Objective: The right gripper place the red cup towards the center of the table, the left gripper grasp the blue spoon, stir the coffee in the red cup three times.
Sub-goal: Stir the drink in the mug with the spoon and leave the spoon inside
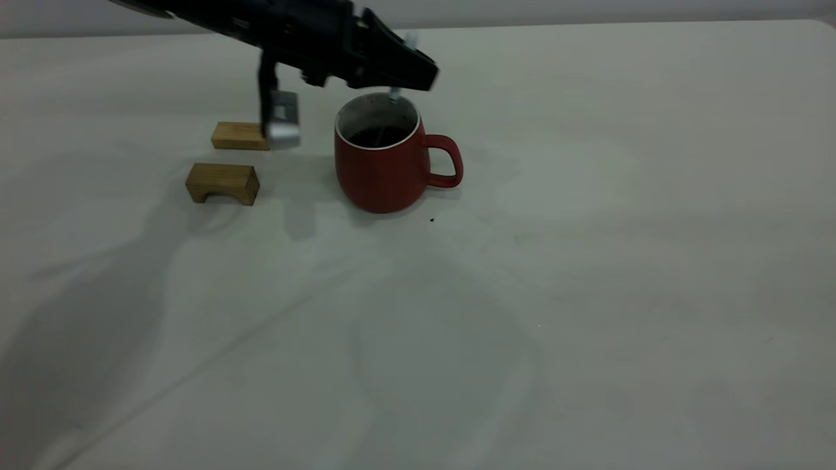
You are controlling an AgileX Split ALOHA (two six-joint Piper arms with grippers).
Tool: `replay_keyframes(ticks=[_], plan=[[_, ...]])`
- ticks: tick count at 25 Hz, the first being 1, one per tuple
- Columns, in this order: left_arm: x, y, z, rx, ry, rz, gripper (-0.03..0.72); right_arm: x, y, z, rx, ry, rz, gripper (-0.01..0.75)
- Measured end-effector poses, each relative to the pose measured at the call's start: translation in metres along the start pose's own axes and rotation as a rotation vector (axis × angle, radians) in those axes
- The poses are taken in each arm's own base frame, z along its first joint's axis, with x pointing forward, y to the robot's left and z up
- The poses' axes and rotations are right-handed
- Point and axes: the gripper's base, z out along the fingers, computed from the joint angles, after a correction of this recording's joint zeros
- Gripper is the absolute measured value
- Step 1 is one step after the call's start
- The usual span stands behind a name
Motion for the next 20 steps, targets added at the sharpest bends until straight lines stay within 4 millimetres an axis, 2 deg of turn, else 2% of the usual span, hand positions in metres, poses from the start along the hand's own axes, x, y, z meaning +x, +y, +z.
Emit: replay_keyframes(ticks=[4, 8, 15, 20], plan=[[-0.001, -0.009, -0.004, 0.081, -0.002, 0.060, 0.127, 0.000, 0.000, 0.000, 0.000, 0.000, 0.000, 0.442], [0.007, -0.007, 0.005, 0.117, 0.037, 0.119, 0.127, 0.000, 0.000, 0.000, 0.000, 0.000, 0.000, 0.442], [0.017, 0.011, 0.026, 0.043, 0.060, 0.159, 0.127, 0.000, 0.000, 0.000, 0.000, 0.000, 0.000, 0.442], [0.013, 0.013, 0.020, -0.027, 0.047, 0.130, 0.127, 0.000, 0.000, 0.000, 0.000, 0.000, 0.000, 0.442]])
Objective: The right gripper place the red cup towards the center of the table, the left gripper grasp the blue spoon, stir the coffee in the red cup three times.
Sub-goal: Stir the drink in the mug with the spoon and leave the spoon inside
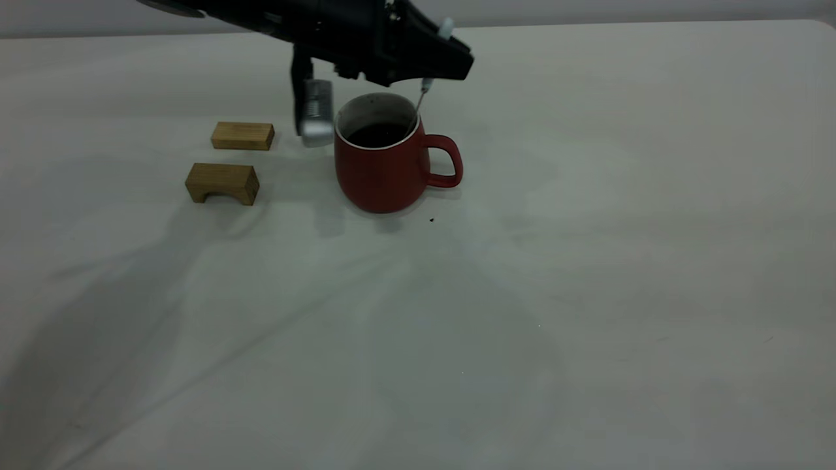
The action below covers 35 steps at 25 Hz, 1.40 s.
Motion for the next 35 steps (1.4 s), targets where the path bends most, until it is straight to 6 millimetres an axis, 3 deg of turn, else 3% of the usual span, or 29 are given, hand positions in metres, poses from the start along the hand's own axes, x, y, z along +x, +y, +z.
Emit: replay_keyframes(ticks=[6, 9, 15, 23, 30, 35], plan=[[-0.016, -0.013, -0.027, 0.027, -0.051, -0.083, 0.127, 0.000, 0.000, 0.000, 0.000, 0.000, 0.000, 0.442], [-0.018, -0.021, -0.030, 0.095, -0.064, -0.040, 0.127, 0.000, 0.000, 0.000, 0.000, 0.000, 0.000, 0.442], [-0.004, -0.022, -0.014, 0.181, 0.001, 0.062, 0.127, 0.000, 0.000, 0.000, 0.000, 0.000, 0.000, 0.442], [0.006, -0.005, 0.007, 0.095, 0.019, 0.112, 0.127, 0.000, 0.000, 0.000, 0.000, 0.000, 0.000, 0.442], [-0.008, 0.000, -0.010, -0.045, -0.042, -0.009, 0.126, 0.000, 0.000, 0.000, 0.000, 0.000, 0.000, 0.442], [-0.014, -0.009, -0.028, -0.013, -0.081, -0.064, 0.126, 0.000, 0.000, 0.000, 0.000, 0.000, 0.000, 0.442]])
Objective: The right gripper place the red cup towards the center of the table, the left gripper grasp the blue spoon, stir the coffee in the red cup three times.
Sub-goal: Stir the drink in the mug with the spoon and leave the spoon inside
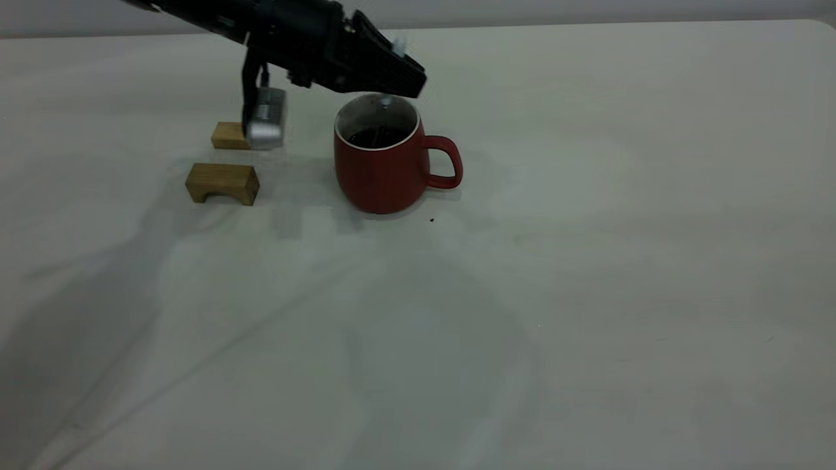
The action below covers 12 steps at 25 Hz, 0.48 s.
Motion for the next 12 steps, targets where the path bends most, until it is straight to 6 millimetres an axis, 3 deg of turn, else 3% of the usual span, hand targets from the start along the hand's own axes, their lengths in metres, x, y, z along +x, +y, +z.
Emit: replay_keyframes(ticks=[12], plan=[[0.0039, -0.0082, -0.0020, 0.085, 0.044, -0.054, 0.126, 0.0000, 0.0000, 0.0000, 0.000, 0.000, 0.000, 0.442]])
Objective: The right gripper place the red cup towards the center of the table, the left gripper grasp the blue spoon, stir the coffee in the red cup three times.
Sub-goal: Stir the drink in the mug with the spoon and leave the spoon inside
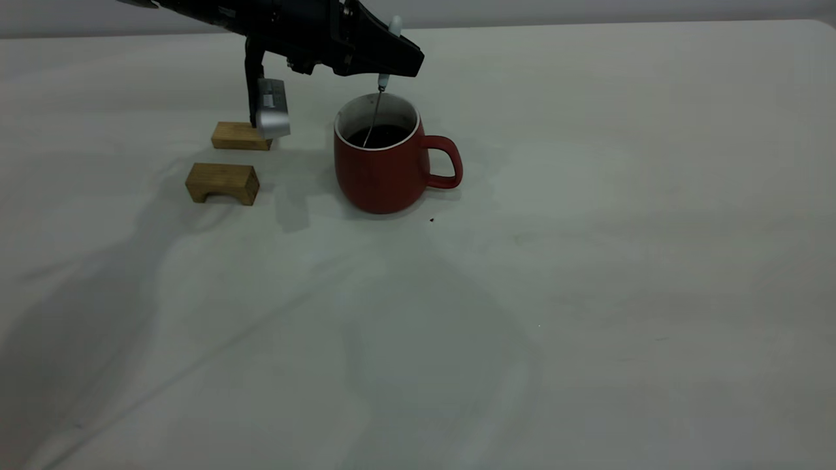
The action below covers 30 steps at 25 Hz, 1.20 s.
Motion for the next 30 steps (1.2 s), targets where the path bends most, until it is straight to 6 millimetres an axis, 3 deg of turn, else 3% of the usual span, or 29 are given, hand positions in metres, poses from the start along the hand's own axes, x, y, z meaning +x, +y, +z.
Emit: replay_keyframes(ticks=[13, 22, 26, 30], plan=[[0.000, 0.000, 0.000, 0.000, 0.000, 0.000, 0.145, 0.000, 0.000, 0.000, 0.000, 0.000, 0.000, 0.442], [-0.003, 0.005, 0.000, -0.060, -0.032, 0.035, 0.395, 0.000, 0.000, 0.000, 0.000, 0.000, 0.000, 0.442], [-0.003, 0.010, -0.006, -0.098, -0.127, 0.189, 0.455, 0.000, 0.000, 0.000, 0.000, 0.000, 0.000, 0.442], [0.020, 0.015, -0.028, -0.115, -0.239, 0.521, 0.465, 0.000, 0.000, 0.000, 0.000, 0.000, 0.000, 0.442]])
